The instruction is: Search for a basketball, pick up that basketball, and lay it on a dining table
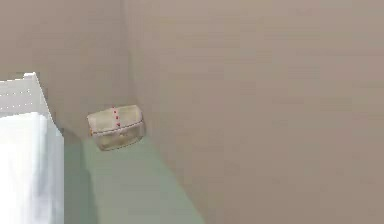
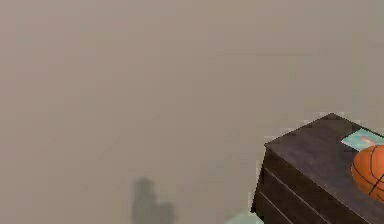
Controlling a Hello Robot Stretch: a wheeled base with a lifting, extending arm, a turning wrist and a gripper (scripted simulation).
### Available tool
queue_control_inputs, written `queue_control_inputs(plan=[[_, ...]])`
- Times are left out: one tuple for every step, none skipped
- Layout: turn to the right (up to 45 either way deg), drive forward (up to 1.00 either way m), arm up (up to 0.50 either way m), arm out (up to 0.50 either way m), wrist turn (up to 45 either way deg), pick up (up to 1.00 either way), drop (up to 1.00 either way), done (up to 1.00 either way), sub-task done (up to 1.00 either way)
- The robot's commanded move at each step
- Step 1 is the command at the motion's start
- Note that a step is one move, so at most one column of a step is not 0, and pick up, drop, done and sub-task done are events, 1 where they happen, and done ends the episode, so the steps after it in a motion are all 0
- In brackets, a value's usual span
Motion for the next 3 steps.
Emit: queue_control_inputs(plan=[[45.0,0.0,0.0,0.0,0.0,0.0,0.0,0.0,0.0],[45.0,0.0,0.0,0.0,0.0,0.0,0.0,0.0,0.0],[45.0,0.0,0.0,0.0,0.0,0.0,0.0,0.0,0.0]])
